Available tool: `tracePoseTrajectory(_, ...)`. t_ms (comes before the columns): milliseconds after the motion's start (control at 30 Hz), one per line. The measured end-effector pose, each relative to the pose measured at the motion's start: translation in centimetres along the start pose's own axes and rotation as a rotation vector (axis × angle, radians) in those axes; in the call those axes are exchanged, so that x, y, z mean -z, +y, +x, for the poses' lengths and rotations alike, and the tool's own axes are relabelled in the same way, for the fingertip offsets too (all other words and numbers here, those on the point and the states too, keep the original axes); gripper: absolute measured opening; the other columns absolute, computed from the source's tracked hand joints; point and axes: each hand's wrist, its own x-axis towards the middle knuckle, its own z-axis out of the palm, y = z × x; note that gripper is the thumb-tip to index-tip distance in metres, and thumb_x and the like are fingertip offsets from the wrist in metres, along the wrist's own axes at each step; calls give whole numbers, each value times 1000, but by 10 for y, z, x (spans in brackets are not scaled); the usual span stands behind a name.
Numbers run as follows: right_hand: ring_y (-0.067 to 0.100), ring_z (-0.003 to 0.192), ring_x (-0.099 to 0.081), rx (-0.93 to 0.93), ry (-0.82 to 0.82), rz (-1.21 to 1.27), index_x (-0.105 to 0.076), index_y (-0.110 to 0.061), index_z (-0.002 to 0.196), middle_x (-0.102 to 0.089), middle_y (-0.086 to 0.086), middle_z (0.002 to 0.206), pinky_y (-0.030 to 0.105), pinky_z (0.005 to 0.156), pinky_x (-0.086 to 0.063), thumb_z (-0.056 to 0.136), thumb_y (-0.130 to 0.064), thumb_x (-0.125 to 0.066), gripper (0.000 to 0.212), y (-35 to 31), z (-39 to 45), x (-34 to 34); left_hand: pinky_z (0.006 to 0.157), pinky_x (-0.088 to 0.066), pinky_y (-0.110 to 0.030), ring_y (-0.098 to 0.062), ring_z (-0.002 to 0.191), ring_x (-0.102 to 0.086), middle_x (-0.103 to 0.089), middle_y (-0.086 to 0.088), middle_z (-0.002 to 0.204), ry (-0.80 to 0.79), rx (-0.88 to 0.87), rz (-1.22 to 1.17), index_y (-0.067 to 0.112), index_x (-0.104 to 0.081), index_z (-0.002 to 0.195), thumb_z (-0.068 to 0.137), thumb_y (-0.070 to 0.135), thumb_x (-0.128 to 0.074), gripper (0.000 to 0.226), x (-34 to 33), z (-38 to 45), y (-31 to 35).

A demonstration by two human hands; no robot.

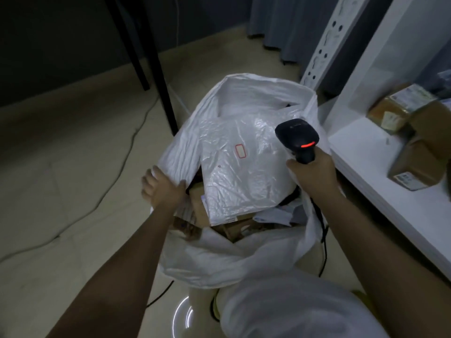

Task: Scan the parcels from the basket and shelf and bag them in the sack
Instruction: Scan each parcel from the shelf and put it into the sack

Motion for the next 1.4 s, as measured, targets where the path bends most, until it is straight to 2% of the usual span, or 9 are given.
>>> tracePoseTrajectory(133, 17, 67, -49, -52, -9, -65, -59, -3, 80, -56, 5, 70, 27, 62, -37, 82, -13, -67, 13, -1, 1, 1, 80, -40, -38, -41, 106, -56, -58, -29, 115, -40, -76, -152, -3, -52, 105, 101, 33, -43, 37, 10, 5, -2)
tracePoseTrajectory(233, 20, 76, -55, -100, -9, 0, -63, -3, 85, -60, 6, 77, 27, 69, -41, 82, -12, -67, 11, -22, 6, 13, 84, -42, -35, -34, 102, -58, -62, -21, 110, -48, -164, -501, -1, -54, 114, 103, 27, -39, 34, 40, -8, 45)
tracePoseTrajectory(467, 6, 70, -57, 121, 300, 430, -63, -11, 95, -62, -5, 79, 17, 65, -46, 85, -12, -68, 11, -143, 25, 95, 63, -39, 0, 15, 71, -53, -52, 16, 82, 22, -390, -1052, 31, -49, 81, 102, 22, -40, 24, 183, -30, 183)
tracePoseTrajectory(600, 19, 77, -58, 67, 244, 292, -62, -12, 95, -62, 2, 81, 29, 73, -47, 82, -8, -66, 14, -157, 19, 108, 86, -46, -27, -14, 100, -61, -61, 7, 97, -68, -444, -1033, 26, -55, 100, 101, 26, -38, 17, 218, -42, 222)
tracePoseTrajectory(767, 6, 73, -59, 188, 286, 508, -62, -21, 94, -64, -7, 85, 18, 63, -48, 83, -9, -66, 16, -216, 17, 152, 109, -30, -25, -7, 123, -45, -48, 9, 134, -23, -598, -1113, 12, -42, 139, 104, 29, -35, 40, 285, -65, 278)
tracePoseTrajectory(933, 21, 74, -54, 120, 223, 332, -56, -14, 90, -57, 2, 79, 25, 59, -41, 83, -5, -64, 13, -209, 8, 161, 101, -44, -40, -26, 116, -55, -57, -5, 123, -183, -478, -1034, 15, -49, 124, 102, 29, -35, 30, 285, -72, 287)
tracePoseTrajectory(1100, 1, 67, -56, 330, 281, 582, -59, -29, 83, -60, -10, 79, 9, 59, -46, 85, -7, -69, 24, -265, 10, 199, 89, -53, -41, -22, 106, -64, -64, -3, 119, -192, -638, -1213, 27, -56, 119, 99, 35, -40, 26, 325, -76, 314)
tracePoseTrajectory(1233, 16, 73, -56, 203, 324, 353, -57, -17, 92, -60, -2, 80, 23, 61, -43, 83, -13, -71, 17, -232, 16, 197, 99, -44, -41, -30, 119, -53, -54, -10, 132, -36, -549, -821, 15, -48, 135, 102, 36, -34, 42, 312, -64, 293)
tracePoseTrajectory(1400, 32, 88, -60, 3, 478, 200, -59, -6, 101, -58, 13, 89, 32, 72, -39, 81, -10, -69, 23, -186, 7, 226, 78, -40, -36, -35, 103, -54, -54, -16, 113, 91, -504, -507, 1, -48, 121, 102, 31, -38, 37, 317, -60, 262)
